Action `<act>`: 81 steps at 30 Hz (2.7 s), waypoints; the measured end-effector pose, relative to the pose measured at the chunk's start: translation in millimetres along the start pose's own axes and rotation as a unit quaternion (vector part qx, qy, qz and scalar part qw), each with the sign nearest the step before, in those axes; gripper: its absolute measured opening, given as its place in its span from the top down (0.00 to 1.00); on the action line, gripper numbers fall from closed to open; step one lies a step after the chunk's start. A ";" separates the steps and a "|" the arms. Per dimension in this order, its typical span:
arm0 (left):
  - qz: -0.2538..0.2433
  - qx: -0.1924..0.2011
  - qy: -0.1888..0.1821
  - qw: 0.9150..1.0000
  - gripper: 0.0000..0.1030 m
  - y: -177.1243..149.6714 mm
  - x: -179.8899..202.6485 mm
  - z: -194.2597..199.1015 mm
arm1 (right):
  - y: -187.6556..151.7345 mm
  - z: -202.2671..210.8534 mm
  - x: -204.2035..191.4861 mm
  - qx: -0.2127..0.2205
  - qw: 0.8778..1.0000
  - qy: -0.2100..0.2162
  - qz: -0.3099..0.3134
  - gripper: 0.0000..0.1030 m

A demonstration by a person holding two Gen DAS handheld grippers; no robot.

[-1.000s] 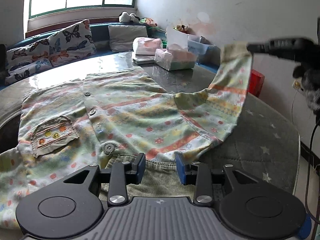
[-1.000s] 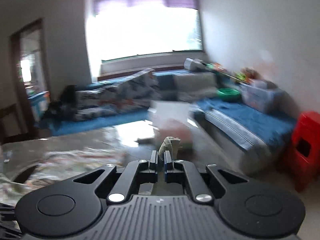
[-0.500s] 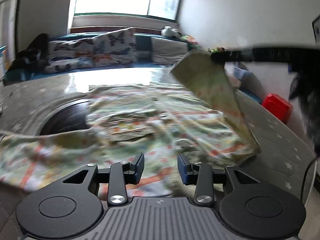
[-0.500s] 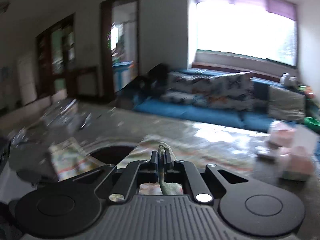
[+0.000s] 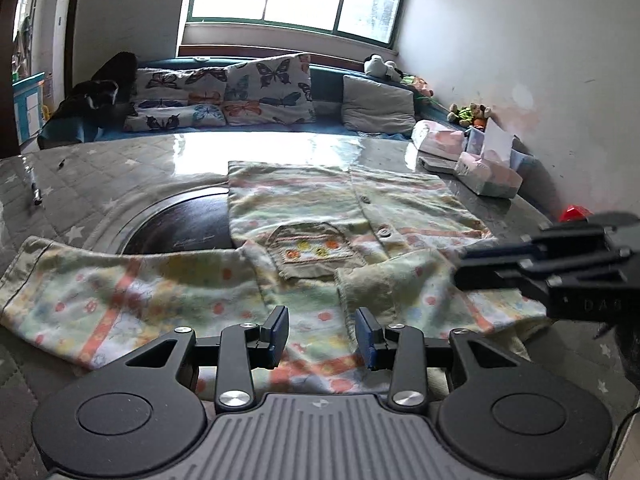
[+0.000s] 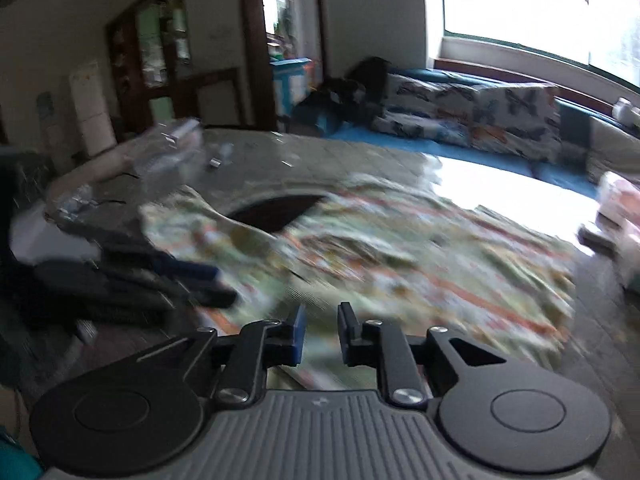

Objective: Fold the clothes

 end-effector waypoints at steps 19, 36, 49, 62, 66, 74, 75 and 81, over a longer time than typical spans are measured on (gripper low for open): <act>0.007 -0.056 0.003 0.998 0.63 5.4 23.3 -55.5 | -47.0 1.9 94.2 -0.011 0.994 -0.072 -0.085 0.70; -0.016 -0.015 0.043 0.999 0.83 13.3 18.0 -50.8 | -56.9 -19.5 111.1 -0.019 0.990 -0.089 -0.110 0.67; 0.001 -0.009 0.045 0.999 0.67 9.1 4.2 -32.2 | -38.4 -12.1 80.5 -0.014 0.995 -0.081 -0.063 0.50; 0.111 0.047 0.163 0.979 0.56 19.2 -99.3 21.9 | -30.0 -37.1 3.1 -0.025 0.999 -0.020 0.016 0.47; 0.147 0.066 0.215 0.963 0.56 23.5 -139.6 34.1 | -29.3 -33.8 4.0 -0.023 0.999 -0.021 0.013 0.46; 0.212 0.100 0.301 0.924 0.55 36.1 -207.2 49.4 | -30.7 -32.7 5.7 -0.021 1.000 -0.021 0.006 0.46; 0.217 0.101 0.304 0.922 0.56 37.2 -212.1 49.3 | -30.3 -32.4 5.3 -0.020 1.000 -0.021 0.007 0.46; 0.230 0.092 0.300 0.921 0.63 39.1 -224.3 41.3 | -29.5 -30.5 5.9 -0.017 1.000 -0.023 0.003 0.46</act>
Point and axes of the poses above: each gripper's, at about its wrist camera, not at the fingertips, and z roughly against the way its jaws point, x to its right, y to its top, the point moved 8 cm from there along -z, roughly the way its jaws point, and after that the axes turned 13 degrees about z, right-handed, at the moved point
